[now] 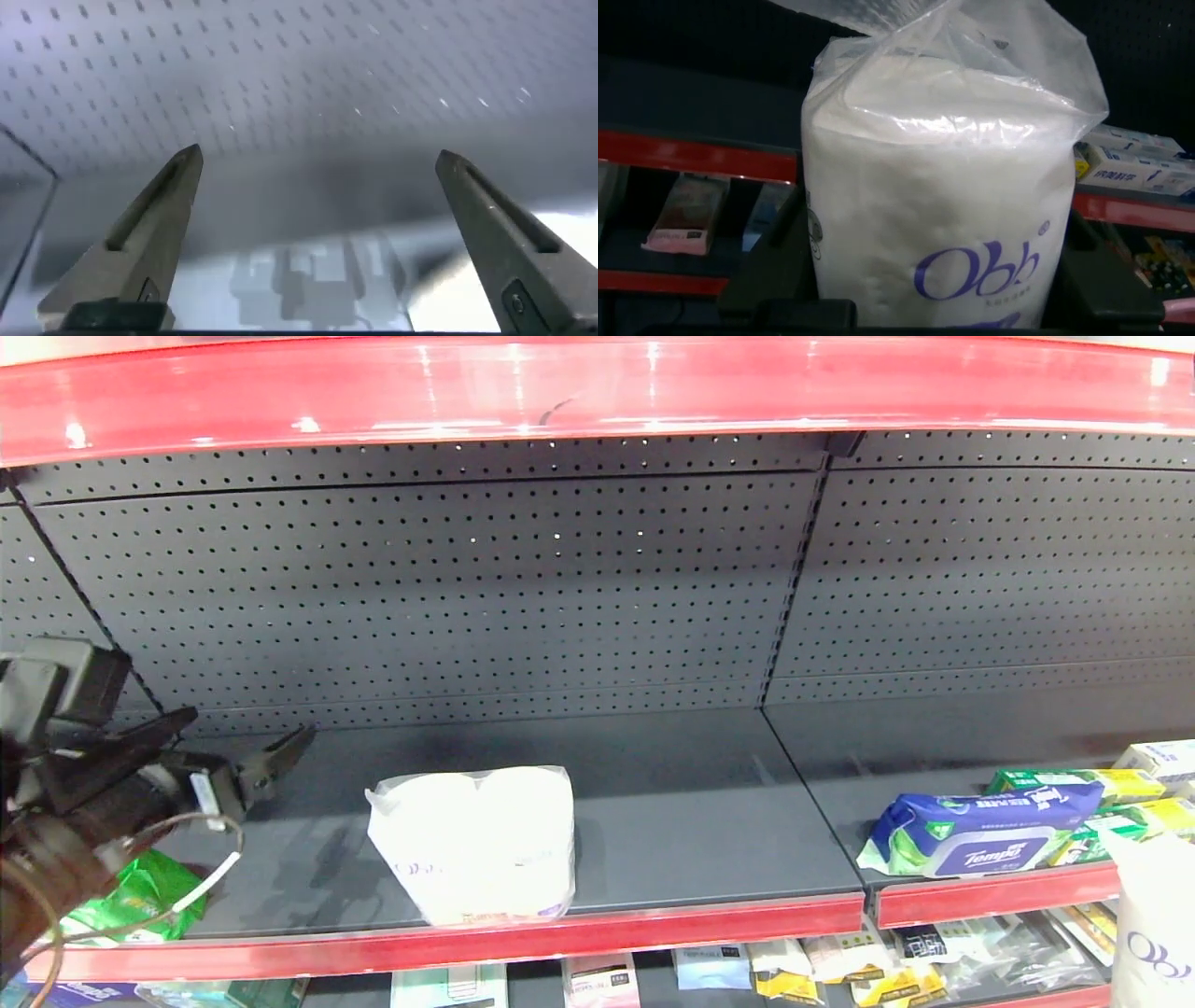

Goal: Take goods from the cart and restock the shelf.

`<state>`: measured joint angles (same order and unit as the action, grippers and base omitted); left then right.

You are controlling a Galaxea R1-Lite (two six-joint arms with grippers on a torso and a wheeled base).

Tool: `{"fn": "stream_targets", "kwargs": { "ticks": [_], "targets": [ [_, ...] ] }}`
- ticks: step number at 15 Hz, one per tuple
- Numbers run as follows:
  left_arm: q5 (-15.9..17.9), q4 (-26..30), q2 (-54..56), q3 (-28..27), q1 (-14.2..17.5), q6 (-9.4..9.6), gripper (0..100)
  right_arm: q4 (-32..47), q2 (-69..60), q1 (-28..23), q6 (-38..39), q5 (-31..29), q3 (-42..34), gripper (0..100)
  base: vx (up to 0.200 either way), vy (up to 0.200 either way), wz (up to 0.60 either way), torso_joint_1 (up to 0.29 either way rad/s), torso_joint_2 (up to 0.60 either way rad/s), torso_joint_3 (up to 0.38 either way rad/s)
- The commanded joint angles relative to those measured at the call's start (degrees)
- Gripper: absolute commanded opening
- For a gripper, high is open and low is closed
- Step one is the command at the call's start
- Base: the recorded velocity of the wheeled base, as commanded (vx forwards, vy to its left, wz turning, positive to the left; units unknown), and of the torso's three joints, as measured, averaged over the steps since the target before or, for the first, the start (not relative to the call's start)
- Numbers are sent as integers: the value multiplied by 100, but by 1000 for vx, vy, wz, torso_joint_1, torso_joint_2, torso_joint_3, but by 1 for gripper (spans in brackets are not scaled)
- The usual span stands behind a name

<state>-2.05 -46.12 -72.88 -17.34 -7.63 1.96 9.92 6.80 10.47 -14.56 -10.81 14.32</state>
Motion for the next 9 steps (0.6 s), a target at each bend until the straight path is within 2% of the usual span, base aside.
{"fn": "stream_targets", "kwargs": {
  "ticks": [1, 2, 4, 6, 7, 8, 9],
  "targets": [
    [794, 1957, 2823, 600, -10, 6, 100, -52, 366, 8, -3, 27, 238, 0, 0, 0, 0, 0, 0, 0],
    [1136, 3443, 4009, 354, -28, 50, 100, -52, 717, 43, -12, 141, 528, 0, 0, 0, 0, 0, 0, 0],
    [1532, 5869, 5714, -156, -125, 234, 100, -52, 1306, -89, -83, 141, 941, 0, 0, 0, 0, 0, 0, 0],
    [1541, 7231, 6734, -464, -371, 261, 100, -254, 1816, -28, 76, 422, 1002, 0, 0, 0, 0, 0, 0, 0],
    [1418, 7284, 6743, -446, -379, 261, 100, -360, 2027, -36, 76, 413, 1055, 0, 0, 0, 0, 0, 0, 0],
    [1154, 7248, 6734, -446, -379, 234, 100, -351, 2238, -10, 67, 422, 1143, 0, 0, 0, 0, 0, 0, 0],
    [1075, 7248, 6734, -437, -379, 252, 100, -386, 2537, -1, 67, 440, 1134, 0, 0, 0, 0, 0, 0, 0]
  ]
}}
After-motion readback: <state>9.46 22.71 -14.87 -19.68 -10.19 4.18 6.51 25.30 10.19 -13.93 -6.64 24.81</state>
